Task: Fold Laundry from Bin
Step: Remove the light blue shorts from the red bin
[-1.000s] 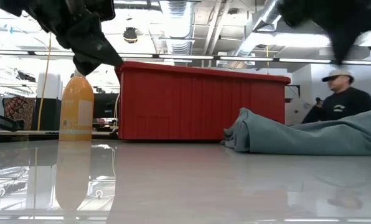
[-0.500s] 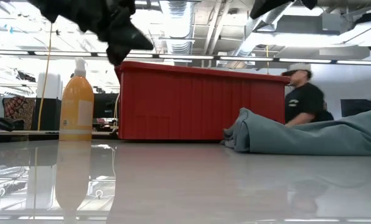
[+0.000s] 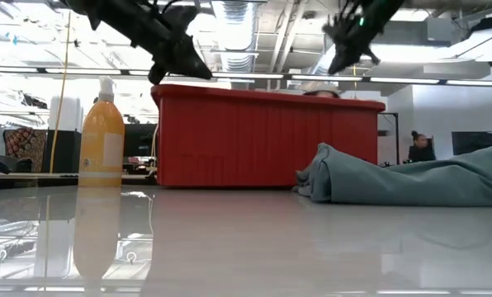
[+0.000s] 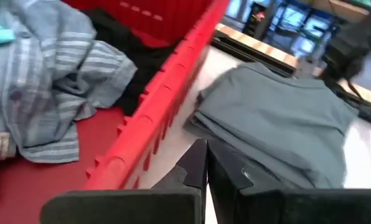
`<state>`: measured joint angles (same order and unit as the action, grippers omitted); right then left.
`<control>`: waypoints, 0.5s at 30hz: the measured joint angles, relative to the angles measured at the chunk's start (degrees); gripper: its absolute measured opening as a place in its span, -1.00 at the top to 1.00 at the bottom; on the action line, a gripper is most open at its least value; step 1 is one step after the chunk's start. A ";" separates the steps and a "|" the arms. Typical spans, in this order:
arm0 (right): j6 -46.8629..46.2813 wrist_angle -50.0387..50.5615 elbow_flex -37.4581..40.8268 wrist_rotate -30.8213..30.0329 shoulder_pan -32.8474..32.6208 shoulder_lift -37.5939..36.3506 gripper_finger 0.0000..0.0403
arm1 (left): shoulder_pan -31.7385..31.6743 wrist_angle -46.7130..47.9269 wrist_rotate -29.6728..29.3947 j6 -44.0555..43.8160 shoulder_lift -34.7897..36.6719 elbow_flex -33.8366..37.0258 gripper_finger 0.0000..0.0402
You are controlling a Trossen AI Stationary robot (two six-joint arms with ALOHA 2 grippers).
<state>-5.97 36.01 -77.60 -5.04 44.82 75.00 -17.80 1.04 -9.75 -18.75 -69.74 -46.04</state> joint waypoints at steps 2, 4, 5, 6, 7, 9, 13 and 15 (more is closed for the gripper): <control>3.10 -0.64 0.00 4.41 4.39 3.64 0.89 | 0.84 0.32 -1.51 -2.76 -0.85 0.03 1.00; 5.64 -0.56 0.03 8.59 7.16 7.66 0.89 | 1.83 0.91 -4.37 -3.76 -1.34 0.08 1.00; 6.69 -0.36 0.10 10.32 7.87 9.49 0.89 | 2.19 1.34 -5.90 -4.11 -1.35 0.15 1.00; 7.66 -0.14 0.11 11.70 8.22 11.03 0.89 | 2.45 1.67 -7.40 -4.72 -1.28 0.08 1.00; 8.43 0.00 0.11 12.63 8.30 12.39 0.89 | 2.47 2.22 -8.47 -5.47 -1.09 0.06 1.00; 9.93 0.72 0.11 13.81 7.53 14.40 0.89 | 2.41 3.65 -10.31 -6.24 -0.73 -0.45 1.00; 10.96 1.88 0.11 13.99 4.07 16.29 0.89 | 1.04 9.65 -12.40 -3.00 -0.78 -3.30 1.00; 11.02 1.76 0.11 13.80 2.03 16.11 0.89 | -0.21 12.30 -12.20 -2.26 -0.65 -4.86 1.00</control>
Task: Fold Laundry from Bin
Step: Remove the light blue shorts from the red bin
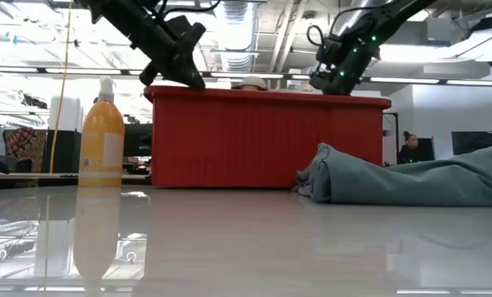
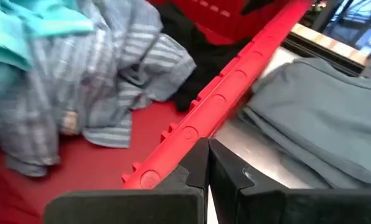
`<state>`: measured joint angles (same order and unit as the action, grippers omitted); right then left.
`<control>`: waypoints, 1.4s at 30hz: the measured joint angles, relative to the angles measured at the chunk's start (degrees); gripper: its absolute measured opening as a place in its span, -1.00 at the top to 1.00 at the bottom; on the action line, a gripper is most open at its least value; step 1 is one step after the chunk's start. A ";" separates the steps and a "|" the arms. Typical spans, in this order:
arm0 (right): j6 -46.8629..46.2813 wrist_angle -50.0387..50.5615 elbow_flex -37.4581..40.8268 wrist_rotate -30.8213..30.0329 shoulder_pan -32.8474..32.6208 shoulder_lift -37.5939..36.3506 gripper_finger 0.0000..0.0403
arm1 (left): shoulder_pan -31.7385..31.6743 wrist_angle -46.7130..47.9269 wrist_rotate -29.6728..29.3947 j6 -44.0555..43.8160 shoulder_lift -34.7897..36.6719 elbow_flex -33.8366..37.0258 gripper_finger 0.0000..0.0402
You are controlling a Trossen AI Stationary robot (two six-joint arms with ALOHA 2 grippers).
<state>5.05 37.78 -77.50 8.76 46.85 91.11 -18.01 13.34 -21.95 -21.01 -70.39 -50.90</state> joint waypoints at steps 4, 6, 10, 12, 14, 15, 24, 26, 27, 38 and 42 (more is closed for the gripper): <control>-0.10 -0.46 -0.92 -3.68 -3.00 -0.09 0.89 | -2.26 1.89 1.40 3.19 -0.02 -1.59 1.00; -0.57 -0.40 -1.78 -4.37 -3.60 -0.07 0.89 | -3.20 1.73 2.23 5.01 0.02 -1.87 1.00; -3.18 -0.24 -4.89 -4.32 -3.85 0.00 0.89 | -4.51 1.47 4.36 7.18 0.05 -1.88 1.00; -3.51 -0.02 -7.16 -4.33 -3.85 0.00 0.89 | -5.00 1.25 5.44 8.87 0.16 -1.88 1.00; -3.68 -0.01 -9.47 -4.34 -3.99 0.00 0.89 | -5.51 0.96 6.17 10.00 0.23 -1.88 1.00; -3.94 -0.04 -10.59 -4.37 -4.07 0.00 0.89 | -5.80 0.40 7.03 10.04 0.46 -1.88 1.00; -7.11 -0.67 -14.05 -4.40 -3.25 -0.04 0.89 | -7.27 -9.92 12.62 12.02 9.13 -1.83 1.00; -8.26 -0.04 -14.05 -4.40 -3.22 -0.04 0.88 | -8.64 -11.88 9.29 13.43 10.84 -1.84 1.00; -8.49 0.05 -14.05 -4.40 -3.36 -0.04 0.87 | -9.82 -12.53 8.10 14.18 11.40 -1.89 1.00; -8.67 0.79 -14.05 -4.31 -7.78 4.71 0.86 | -31.22 -10.41 29.07 24.55 -8.19 -15.84 0.98; -8.69 1.17 -14.05 -4.08 -10.01 6.81 0.86 | -32.34 1.08 27.48 41.08 -18.32 -27.95 0.80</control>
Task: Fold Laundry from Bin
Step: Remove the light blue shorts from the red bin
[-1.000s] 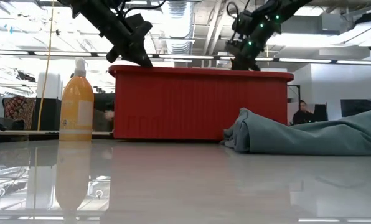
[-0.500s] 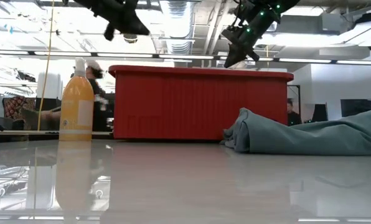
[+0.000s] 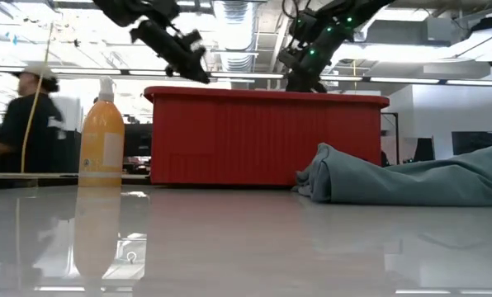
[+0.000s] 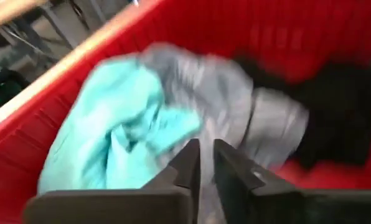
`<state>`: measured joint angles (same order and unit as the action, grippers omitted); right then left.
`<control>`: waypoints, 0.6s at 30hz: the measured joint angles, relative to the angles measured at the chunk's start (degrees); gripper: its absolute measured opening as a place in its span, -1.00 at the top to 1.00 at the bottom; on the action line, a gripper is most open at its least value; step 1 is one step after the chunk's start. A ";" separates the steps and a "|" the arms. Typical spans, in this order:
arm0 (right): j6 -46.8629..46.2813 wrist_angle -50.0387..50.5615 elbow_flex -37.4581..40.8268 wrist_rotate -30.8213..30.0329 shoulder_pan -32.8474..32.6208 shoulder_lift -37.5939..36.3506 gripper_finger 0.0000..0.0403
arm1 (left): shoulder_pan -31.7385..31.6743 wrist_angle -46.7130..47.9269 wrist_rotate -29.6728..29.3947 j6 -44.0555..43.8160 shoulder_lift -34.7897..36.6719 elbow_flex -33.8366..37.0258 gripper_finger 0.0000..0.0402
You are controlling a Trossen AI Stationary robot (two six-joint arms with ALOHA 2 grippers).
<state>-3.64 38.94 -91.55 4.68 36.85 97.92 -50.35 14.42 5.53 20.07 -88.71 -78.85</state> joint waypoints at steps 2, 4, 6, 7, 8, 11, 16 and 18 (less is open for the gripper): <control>0.07 -0.06 0.00 -0.03 -0.96 0.59 0.86 | -0.06 8.02 -3.45 7.54 -5.78 -6.66 0.66; 0.34 -0.14 0.00 -0.01 -1.54 0.78 0.86 | -0.07 16.03 -7.06 13.43 -11.46 -12.39 0.51; 0.49 0.03 0.00 -0.01 -1.88 0.82 0.86 | -0.17 22.54 -9.37 16.96 -16.44 -17.32 0.34; 0.48 -0.02 0.00 -0.01 -2.06 0.82 0.86 | -0.19 24.60 -10.48 18.12 -18.51 -19.21 0.26; 0.52 -0.02 0.00 -0.01 -2.08 0.80 0.86 | -0.19 25.82 -11.72 19.06 -20.18 -20.74 0.19; 0.63 0.05 0.00 -0.01 -1.87 0.80 0.86 | 0.14 24.68 -18.50 22.18 -23.80 -22.49 -0.01; 0.77 0.11 0.00 -0.01 -1.43 0.80 0.86 | 0.66 18.29 -27.71 21.32 -27.37 -22.42 -0.14; 1.11 0.28 0.00 -0.03 -1.40 0.80 0.86 | 0.66 17.57 -28.72 20.54 -27.77 -22.30 -0.13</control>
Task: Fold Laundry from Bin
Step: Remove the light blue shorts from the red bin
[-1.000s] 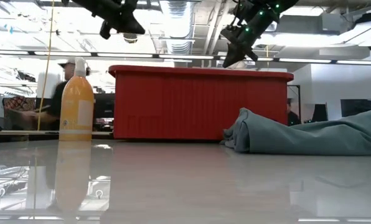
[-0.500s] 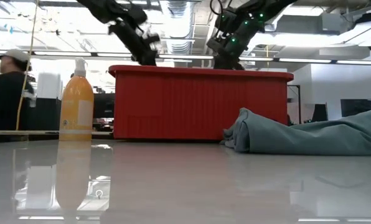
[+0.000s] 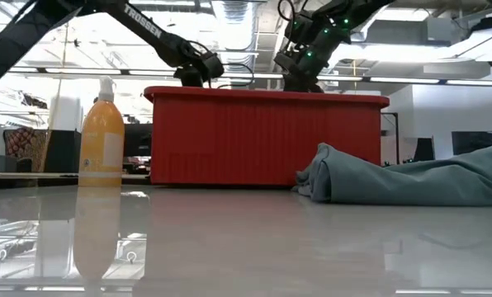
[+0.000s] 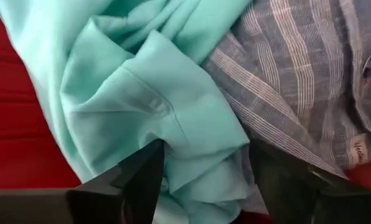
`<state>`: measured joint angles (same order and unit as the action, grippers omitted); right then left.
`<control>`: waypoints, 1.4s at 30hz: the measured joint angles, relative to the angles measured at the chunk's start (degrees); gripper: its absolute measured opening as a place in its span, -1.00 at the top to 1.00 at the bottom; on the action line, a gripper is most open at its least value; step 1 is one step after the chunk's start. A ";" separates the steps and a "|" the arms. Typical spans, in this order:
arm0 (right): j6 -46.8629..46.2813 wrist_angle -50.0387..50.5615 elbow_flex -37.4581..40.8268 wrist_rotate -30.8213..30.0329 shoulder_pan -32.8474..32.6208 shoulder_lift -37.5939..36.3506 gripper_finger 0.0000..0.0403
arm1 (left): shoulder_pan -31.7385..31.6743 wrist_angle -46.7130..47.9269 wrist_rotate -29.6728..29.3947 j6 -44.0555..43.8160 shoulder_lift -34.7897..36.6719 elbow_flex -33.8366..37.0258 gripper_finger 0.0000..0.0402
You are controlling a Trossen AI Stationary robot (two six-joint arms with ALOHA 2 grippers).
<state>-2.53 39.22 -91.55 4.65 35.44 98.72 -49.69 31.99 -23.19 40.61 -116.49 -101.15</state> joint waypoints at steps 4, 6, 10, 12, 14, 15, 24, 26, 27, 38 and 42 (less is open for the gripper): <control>0.73 0.77 0.00 0.04 0.25 -0.02 0.86 | 0.24 -5.35 -2.47 -0.21 0.00 1.58 0.08; 0.93 1.05 0.00 0.02 0.25 -0.02 0.86 | -0.05 -6.46 -2.70 0.13 0.00 1.63 0.30; 1.05 1.56 0.01 0.02 0.37 -0.02 0.86 | -0.70 -6.10 2.14 -3.41 0.16 1.63 0.89; 1.05 2.29 0.00 0.04 0.28 -0.02 0.86 | -0.75 -4.92 3.69 -6.13 1.06 1.73 0.95; 1.44 3.10 0.02 0.04 0.22 -0.03 0.86 | -0.18 -4.83 4.94 -7.51 3.04 1.74 0.98; 1.99 3.38 0.02 0.04 0.15 -0.22 0.86 | 0.21 -4.87 5.40 -8.15 4.34 1.74 0.98; 7.08 3.35 0.07 0.03 -1.06 -5.33 0.87 | 1.13 -9.65 27.95 -20.76 24.17 1.72 1.00; 7.99 3.11 0.07 0.04 -1.51 -7.29 0.87 | 1.19 -10.53 36.43 -25.26 28.70 1.71 1.00; 8.60 2.82 0.07 0.04 -1.92 -8.40 0.87 | 1.41 -11.07 40.99 -27.50 30.90 1.71 1.00; 13.11 1.86 0.07 3.80 -8.31 -23.56 0.87 | 18.03 -36.65 58.50 -46.24 48.35 3.07 1.00; 11.18 1.86 0.04 5.88 -14.05 -27.75 0.87 | 29.84 -41.74 60.24 -47.31 50.40 3.05 1.00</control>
<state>8.65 41.08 -91.50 10.52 21.39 70.97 -19.85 -9.75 37.05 -6.70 -66.09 -98.10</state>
